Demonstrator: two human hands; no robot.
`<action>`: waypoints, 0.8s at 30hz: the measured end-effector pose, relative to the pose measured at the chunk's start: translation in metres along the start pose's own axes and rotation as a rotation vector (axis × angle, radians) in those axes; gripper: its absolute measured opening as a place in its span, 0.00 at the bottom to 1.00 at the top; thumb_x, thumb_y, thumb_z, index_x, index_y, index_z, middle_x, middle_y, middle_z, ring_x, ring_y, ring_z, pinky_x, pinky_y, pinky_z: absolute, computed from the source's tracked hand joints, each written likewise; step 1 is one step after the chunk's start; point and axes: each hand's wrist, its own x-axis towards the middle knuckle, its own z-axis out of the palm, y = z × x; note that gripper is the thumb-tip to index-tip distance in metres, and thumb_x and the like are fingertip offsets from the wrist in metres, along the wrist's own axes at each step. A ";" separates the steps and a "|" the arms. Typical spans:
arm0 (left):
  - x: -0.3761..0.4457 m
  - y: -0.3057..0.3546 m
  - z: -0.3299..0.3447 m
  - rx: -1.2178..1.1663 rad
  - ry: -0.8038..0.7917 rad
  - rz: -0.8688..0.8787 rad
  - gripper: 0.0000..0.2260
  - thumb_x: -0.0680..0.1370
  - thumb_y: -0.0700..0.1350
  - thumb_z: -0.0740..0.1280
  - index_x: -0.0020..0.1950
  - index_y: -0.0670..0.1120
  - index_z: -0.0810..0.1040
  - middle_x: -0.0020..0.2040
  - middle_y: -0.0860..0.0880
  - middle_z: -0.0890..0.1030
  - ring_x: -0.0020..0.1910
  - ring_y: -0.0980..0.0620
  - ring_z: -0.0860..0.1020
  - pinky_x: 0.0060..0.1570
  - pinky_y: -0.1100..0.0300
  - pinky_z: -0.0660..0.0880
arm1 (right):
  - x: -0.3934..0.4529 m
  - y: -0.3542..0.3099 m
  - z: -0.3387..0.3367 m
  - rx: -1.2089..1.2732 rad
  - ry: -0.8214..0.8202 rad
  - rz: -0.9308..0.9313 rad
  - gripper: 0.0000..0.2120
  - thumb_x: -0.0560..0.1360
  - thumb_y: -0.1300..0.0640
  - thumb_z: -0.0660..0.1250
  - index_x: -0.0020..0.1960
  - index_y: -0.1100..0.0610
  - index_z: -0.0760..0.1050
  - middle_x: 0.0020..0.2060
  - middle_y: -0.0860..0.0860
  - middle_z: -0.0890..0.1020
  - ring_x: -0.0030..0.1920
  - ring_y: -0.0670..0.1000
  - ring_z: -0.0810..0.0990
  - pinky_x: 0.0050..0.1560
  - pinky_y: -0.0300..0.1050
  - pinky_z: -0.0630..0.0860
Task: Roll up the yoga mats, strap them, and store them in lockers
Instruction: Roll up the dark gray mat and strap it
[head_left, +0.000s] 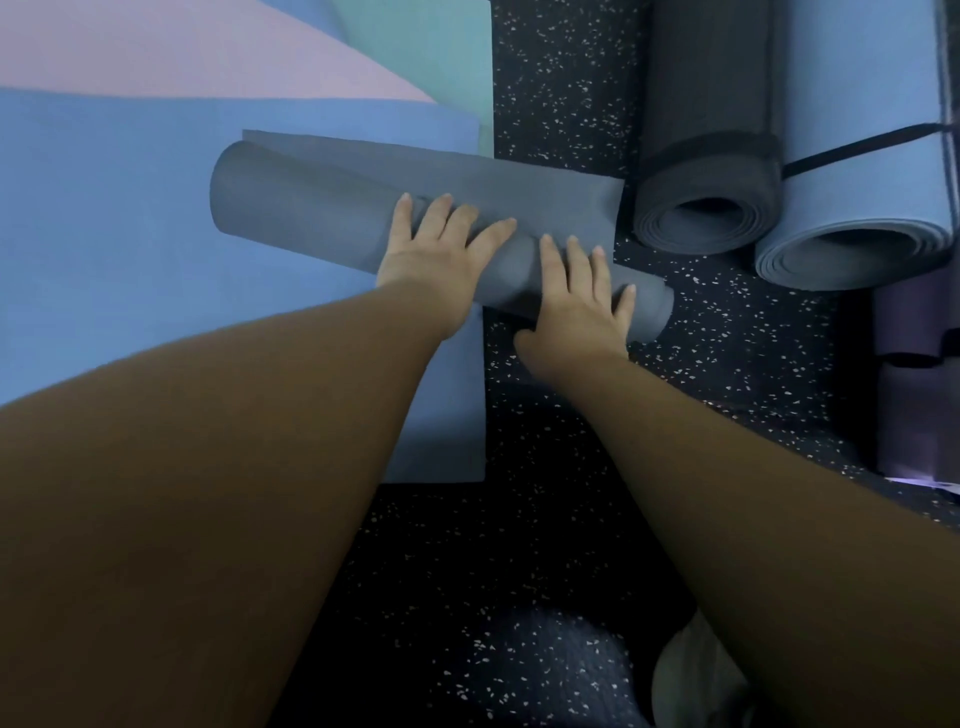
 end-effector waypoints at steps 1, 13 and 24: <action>0.004 -0.003 -0.002 -0.018 0.016 0.007 0.40 0.77 0.50 0.67 0.78 0.57 0.42 0.77 0.47 0.52 0.77 0.44 0.47 0.72 0.40 0.41 | -0.001 0.002 0.001 -0.003 0.017 -0.006 0.44 0.73 0.58 0.64 0.78 0.48 0.38 0.77 0.47 0.41 0.76 0.52 0.36 0.73 0.61 0.37; -0.009 -0.002 -0.002 0.003 0.129 0.047 0.34 0.76 0.52 0.68 0.76 0.55 0.52 0.71 0.46 0.64 0.68 0.42 0.61 0.69 0.44 0.54 | -0.017 0.009 0.000 0.091 0.073 -0.062 0.40 0.72 0.62 0.61 0.78 0.48 0.45 0.77 0.47 0.45 0.77 0.50 0.39 0.74 0.58 0.37; -0.128 0.032 0.034 -0.129 0.225 -0.055 0.31 0.62 0.47 0.78 0.64 0.50 0.75 0.56 0.43 0.78 0.53 0.38 0.76 0.57 0.40 0.69 | -0.114 0.003 0.024 0.092 -0.047 -0.025 0.38 0.73 0.62 0.59 0.78 0.45 0.47 0.78 0.47 0.44 0.77 0.52 0.37 0.73 0.58 0.36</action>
